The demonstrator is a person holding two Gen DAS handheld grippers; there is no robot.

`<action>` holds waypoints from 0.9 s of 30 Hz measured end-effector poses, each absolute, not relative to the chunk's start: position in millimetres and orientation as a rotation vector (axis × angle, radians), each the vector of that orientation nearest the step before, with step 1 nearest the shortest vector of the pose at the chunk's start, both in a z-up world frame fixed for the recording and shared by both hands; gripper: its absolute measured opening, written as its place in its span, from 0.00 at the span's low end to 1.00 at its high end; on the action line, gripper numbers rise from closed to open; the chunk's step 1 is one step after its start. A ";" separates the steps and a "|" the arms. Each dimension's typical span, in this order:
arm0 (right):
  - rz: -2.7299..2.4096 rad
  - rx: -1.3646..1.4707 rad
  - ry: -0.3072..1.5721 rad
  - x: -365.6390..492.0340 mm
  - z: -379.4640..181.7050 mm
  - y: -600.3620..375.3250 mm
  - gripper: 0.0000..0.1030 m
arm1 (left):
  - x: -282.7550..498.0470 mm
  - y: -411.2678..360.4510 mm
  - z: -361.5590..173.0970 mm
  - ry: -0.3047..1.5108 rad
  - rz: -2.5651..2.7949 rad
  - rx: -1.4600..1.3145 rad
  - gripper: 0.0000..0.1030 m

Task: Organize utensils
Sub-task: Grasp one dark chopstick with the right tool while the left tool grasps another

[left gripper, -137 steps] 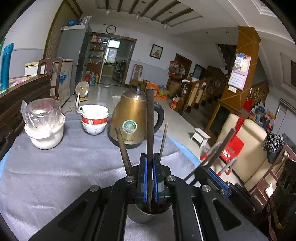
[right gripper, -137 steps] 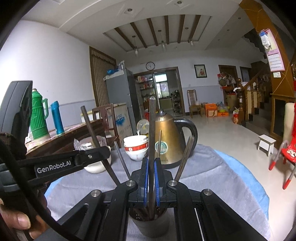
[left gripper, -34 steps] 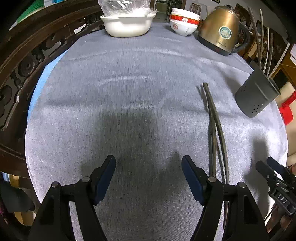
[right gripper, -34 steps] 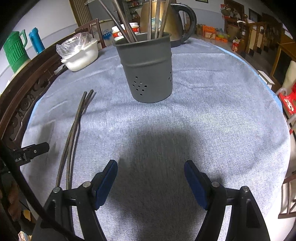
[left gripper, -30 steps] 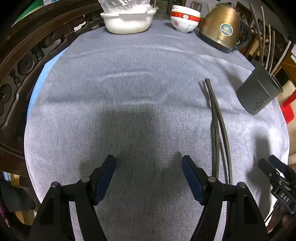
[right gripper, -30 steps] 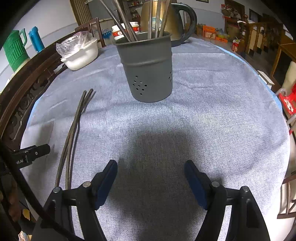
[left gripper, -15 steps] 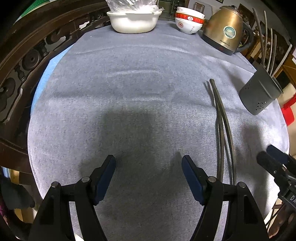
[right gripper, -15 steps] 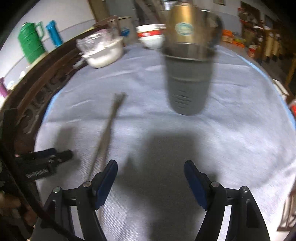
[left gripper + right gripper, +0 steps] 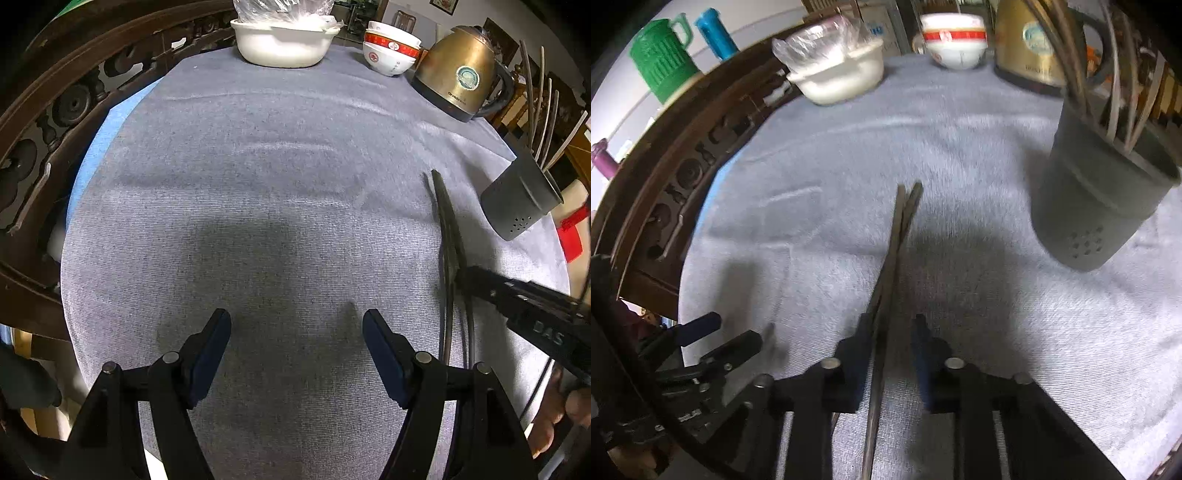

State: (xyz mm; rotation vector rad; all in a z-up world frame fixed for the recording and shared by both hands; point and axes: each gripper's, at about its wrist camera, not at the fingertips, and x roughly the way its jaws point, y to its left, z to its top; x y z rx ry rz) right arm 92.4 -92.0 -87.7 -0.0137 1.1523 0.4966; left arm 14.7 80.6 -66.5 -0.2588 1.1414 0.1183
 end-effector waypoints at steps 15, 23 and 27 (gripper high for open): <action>0.434 -0.001 1.185 95.1 -87.6 -145.5 0.06 | 61.8 25.0 -49.3 1.189 -0.036 -0.172 0.72; 0.433 -0.019 1.198 96.8 -89.3 -169.4 0.06 | 105.1 -14.7 -57.8 1.280 -0.055 -0.125 0.61; 0.449 -0.018 1.206 96.7 -91.8 -175.6 0.06 | 116.0 -19.9 -68.2 1.323 -0.049 -0.120 0.30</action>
